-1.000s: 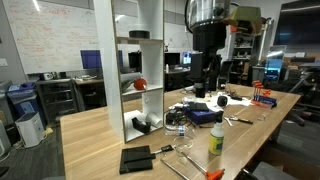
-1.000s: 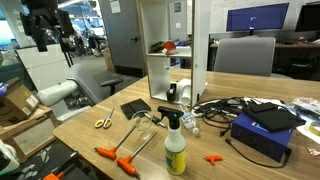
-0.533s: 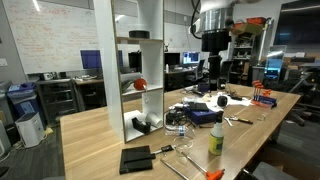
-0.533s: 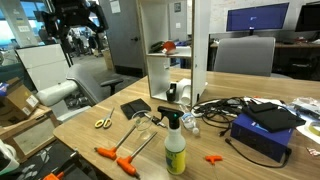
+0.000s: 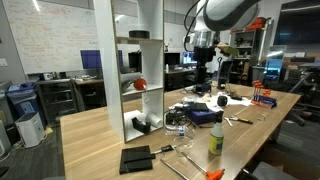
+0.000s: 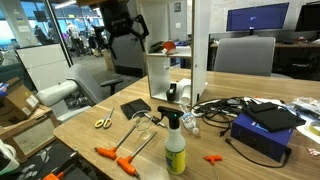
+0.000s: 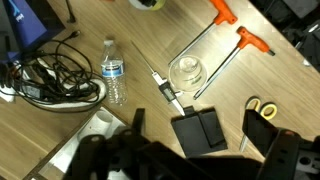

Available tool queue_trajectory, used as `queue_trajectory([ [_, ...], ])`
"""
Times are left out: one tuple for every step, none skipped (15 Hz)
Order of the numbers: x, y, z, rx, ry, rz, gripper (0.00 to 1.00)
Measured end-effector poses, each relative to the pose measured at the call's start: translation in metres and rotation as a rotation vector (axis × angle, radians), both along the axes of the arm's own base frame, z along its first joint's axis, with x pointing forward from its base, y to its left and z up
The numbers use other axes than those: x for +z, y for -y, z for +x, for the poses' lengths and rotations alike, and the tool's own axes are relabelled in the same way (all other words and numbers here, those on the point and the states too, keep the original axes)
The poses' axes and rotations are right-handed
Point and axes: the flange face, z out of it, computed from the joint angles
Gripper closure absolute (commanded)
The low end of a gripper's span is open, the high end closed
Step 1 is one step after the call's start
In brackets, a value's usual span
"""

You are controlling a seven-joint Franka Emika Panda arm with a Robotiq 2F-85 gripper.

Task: Place the water bottle on the middle shelf

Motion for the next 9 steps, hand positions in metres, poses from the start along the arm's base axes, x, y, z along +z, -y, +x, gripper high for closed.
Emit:
queue_trajectory([
  [-0.011, 0.005, 0.013, 0.006, 0.01, 0.002, 0.0],
  [-0.024, 0.01, 0.025, 0.01, 0.016, 0.002, 0.0],
  [-0.038, 0.015, 0.037, 0.015, 0.017, 0.0, 0.0],
  [-0.053, 0.019, 0.05, 0.02, 0.014, 0.0, 0.0],
  [-0.069, 0.024, 0.062, 0.026, 0.008, 0.001, 0.0],
  [-0.087, 0.029, 0.075, 0.033, -0.002, 0.004, 0.0],
  [-0.102, 0.035, 0.087, 0.037, -0.012, 0.009, 0.0],
  [-0.117, 0.04, 0.098, 0.04, -0.025, 0.015, 0.0],
  [-0.132, 0.046, 0.109, 0.043, -0.037, 0.021, 0.0],
])
